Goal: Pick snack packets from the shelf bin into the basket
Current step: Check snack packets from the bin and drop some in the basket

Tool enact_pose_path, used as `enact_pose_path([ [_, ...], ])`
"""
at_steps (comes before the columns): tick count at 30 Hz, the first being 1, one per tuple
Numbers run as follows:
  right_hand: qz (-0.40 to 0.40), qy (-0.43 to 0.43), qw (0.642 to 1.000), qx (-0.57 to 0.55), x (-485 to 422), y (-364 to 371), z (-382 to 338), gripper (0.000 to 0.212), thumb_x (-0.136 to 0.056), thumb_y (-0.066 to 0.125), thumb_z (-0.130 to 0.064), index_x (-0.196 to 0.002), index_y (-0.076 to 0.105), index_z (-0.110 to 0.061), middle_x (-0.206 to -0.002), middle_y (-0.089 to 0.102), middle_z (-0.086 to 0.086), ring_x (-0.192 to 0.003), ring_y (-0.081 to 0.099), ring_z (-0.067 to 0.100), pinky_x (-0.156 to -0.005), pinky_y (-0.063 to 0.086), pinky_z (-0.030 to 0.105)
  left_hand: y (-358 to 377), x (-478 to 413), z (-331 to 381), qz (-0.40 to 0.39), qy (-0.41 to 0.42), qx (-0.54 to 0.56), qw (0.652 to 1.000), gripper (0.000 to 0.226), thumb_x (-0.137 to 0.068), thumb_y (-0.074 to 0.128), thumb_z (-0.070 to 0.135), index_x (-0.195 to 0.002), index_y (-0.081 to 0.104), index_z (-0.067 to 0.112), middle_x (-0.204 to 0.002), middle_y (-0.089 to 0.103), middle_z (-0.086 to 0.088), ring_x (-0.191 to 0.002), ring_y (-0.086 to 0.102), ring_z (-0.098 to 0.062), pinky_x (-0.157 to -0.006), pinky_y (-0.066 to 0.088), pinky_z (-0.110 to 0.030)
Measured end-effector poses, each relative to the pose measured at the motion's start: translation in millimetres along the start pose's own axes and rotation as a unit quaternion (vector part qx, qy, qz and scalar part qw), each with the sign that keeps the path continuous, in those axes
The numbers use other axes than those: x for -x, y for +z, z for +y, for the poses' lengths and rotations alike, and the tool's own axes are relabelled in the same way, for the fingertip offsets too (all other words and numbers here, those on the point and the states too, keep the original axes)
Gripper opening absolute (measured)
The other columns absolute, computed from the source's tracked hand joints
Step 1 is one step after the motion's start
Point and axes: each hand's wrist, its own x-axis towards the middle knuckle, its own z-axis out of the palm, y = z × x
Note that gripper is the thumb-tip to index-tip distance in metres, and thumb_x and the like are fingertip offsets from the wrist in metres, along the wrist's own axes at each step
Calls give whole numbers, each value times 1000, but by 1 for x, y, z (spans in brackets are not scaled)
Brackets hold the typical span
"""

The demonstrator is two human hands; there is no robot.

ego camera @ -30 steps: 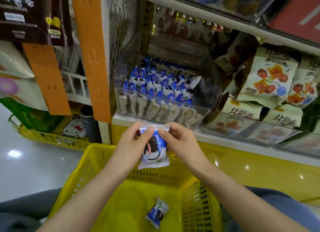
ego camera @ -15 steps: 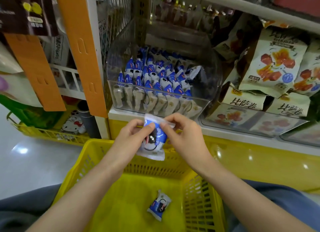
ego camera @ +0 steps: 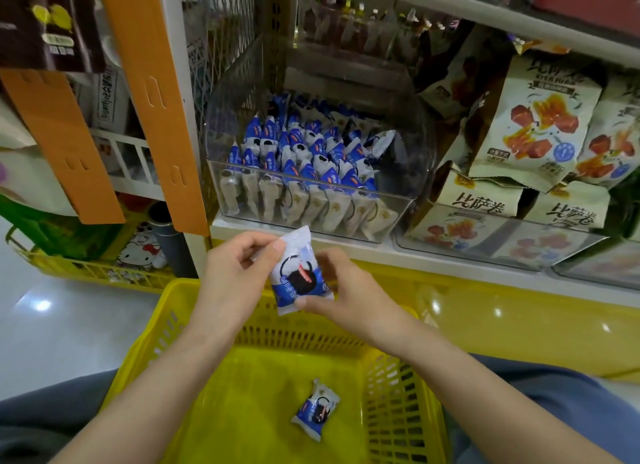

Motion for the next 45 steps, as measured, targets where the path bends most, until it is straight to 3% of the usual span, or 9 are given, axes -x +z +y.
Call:
enact_pose_path([
  [6, 115, -72, 988, -75, -2, -3, -7, 8, -84, 65, -25, -85, 59, -29, -82, 67, -9, -77, 62, 5, -72, 50, 24, 5, 3, -4, -59, 19, -70, 996, 19, -87, 60, 10, -73, 65, 23, -74, 67, 8, -67, 60, 6, -58, 43, -5],
  [14, 169, -171, 968, 72, 2, -2, -5, 4, -85, 65, -23, -88, 64, -20, -81, 63, -10, -77, 59, 5, -67, 52, 30, 3, 2, -6, -92, -60, -11, 994, 22, -87, 59, 12, -71, 67, 25, -71, 70, 12, -69, 64, 2, -57, 46, -8],
  [21, 246, -97, 962, -66, -4, -10, -3, 13, -86, 63, -20, -79, 58, -29, -74, 62, -15, -75, 57, -3, -66, 46, 12, 0, -2, -5, 9, -3, -150, 989, 17, -86, 62, 17, -76, 50, 25, -80, 55, 4, -69, 51, -8, -59, 39, -16],
  [27, 188, -212, 959, 16, 2, -2, -3, 2, -83, 66, -11, -84, 64, -13, -88, 63, -1, -87, 57, 4, -76, 48, 17, -2, -7, 2, -82, -253, 76, 961, 46, -98, 29, 43, -87, 63, 13, -78, 70, -5, -70, 65, -21, -60, 50, -28],
  [32, 143, -247, 956, 62, 4, 0, -5, 6, -79, 70, -11, -85, 68, -9, -94, 64, 3, -94, 58, 12, -87, 42, 17, -3, -3, 2, -77, -202, 138, 966, 22, -91, 53, 27, -89, 70, 13, -84, 74, -6, -78, 68, -18, -72, 52, -32],
  [35, 141, -195, 968, 71, 5, 3, -5, 14, -85, 65, -19, -98, 63, -17, -93, 63, -7, -92, 56, 5, -83, 44, 19, 0, -2, 5, -38, -174, 107, 978, 16, -90, 54, 13, -93, 70, 14, -87, 74, -4, -82, 68, -16, -79, 51, -33],
  [38, 145, -53, 987, -41, 4, 8, -8, 23, -92, 55, -22, -113, 47, -19, -91, 59, -8, -87, 57, 4, -78, 50, 26, 0, -2, 6, -30, -150, 70, 986, 20, -93, 50, 12, -103, 67, 15, -92, 73, 0, -80, 68, -8, -75, 53, -23],
  [41, 100, 63, 965, -235, 1, 6, -13, 27, -95, 47, -20, -120, 43, -12, -101, 60, 5, -84, 63, 12, -73, 56, 29, 2, -2, 7, -47, -143, 78, 986, 20, -93, 50, 15, -103, 67, 18, -92, 73, 2, -80, 68, -7, -75, 53, -24],
  [45, 40, 75, 934, -347, 4, 1, -17, 25, -96, 46, -14, -119, 54, -6, -105, 67, 8, -78, 66, 7, -64, 56, 19, 3, -2, 2, -50, -61, 4, 997, 18, -90, 55, 14, -103, 60, 25, -93, 68, 5, -80, 63, 0, -67, 48, -12],
])
